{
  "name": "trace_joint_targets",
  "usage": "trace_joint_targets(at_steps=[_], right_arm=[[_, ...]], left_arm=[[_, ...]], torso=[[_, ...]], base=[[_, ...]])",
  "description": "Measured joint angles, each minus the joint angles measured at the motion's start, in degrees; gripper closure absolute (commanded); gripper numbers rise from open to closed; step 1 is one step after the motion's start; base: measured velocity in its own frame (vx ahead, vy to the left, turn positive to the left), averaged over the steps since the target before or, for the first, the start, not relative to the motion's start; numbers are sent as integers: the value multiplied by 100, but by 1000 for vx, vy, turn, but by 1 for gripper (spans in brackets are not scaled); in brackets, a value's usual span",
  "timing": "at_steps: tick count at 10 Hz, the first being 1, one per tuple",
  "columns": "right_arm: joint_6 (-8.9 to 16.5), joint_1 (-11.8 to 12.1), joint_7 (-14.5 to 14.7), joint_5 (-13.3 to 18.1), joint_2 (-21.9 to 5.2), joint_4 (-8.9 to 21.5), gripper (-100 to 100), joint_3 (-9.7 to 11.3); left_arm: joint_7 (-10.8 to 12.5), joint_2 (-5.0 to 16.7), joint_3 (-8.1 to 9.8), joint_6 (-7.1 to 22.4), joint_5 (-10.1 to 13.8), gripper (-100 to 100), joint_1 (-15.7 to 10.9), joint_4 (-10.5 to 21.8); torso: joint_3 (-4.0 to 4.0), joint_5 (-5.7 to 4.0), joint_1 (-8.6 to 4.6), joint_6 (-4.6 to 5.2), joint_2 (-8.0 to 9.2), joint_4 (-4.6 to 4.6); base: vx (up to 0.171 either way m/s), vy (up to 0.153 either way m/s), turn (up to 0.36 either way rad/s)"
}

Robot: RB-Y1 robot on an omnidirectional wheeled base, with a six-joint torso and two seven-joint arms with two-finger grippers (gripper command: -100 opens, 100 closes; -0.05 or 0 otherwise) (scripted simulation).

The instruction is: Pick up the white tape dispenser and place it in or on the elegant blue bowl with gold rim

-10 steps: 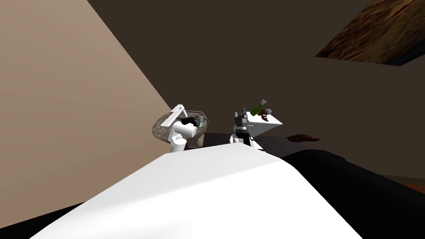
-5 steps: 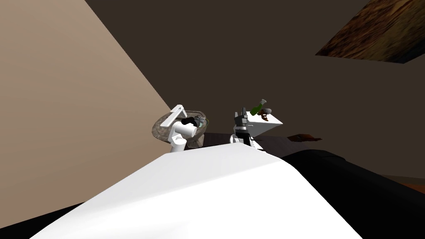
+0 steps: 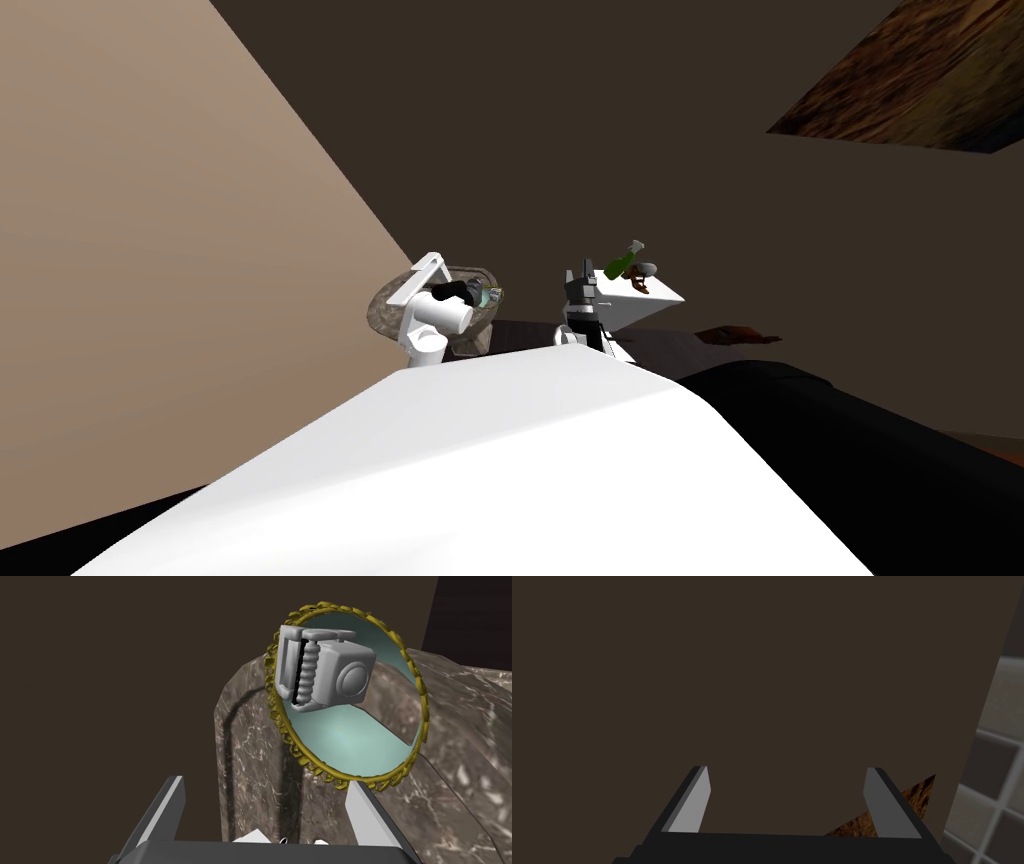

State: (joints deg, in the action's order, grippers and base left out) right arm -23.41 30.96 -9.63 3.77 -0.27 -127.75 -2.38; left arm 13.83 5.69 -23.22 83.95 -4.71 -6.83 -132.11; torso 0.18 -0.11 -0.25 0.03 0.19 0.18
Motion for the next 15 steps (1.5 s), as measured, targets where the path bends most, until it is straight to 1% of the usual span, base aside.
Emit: trace_joint_targets(at_steps=[2,5,13,14,15], right_arm=[[0,0,0,0,0,0,0,0],[0,0,0,0,0,0,0,0],[0,0,0,0,0,0,0,0],[0,0,0,0,0,0,0,0],[0,0,0,0,0,0,0,0]], left_arm=[[56,30,-64,294,-14,-100,-27,-289],[100,39,-121,593,-39,-100,-62,-521],[101,46,-118,626,-32,-100,-63,-553],[122,40,-150,707,-52,-100,-97,-615],[150,31,-165,872,-55,-100,-184,-706]], torso=[[2,1,5,0,3,1],[1,1,2,0,1,0],[1,1,4,1,2,0],[1,1,4,1,2,0],[1,1,3,0,1,0]], base=[[0,0,0],[2,-3,8],[1,-2,4],[5,-7,19],[5,-7,21]])
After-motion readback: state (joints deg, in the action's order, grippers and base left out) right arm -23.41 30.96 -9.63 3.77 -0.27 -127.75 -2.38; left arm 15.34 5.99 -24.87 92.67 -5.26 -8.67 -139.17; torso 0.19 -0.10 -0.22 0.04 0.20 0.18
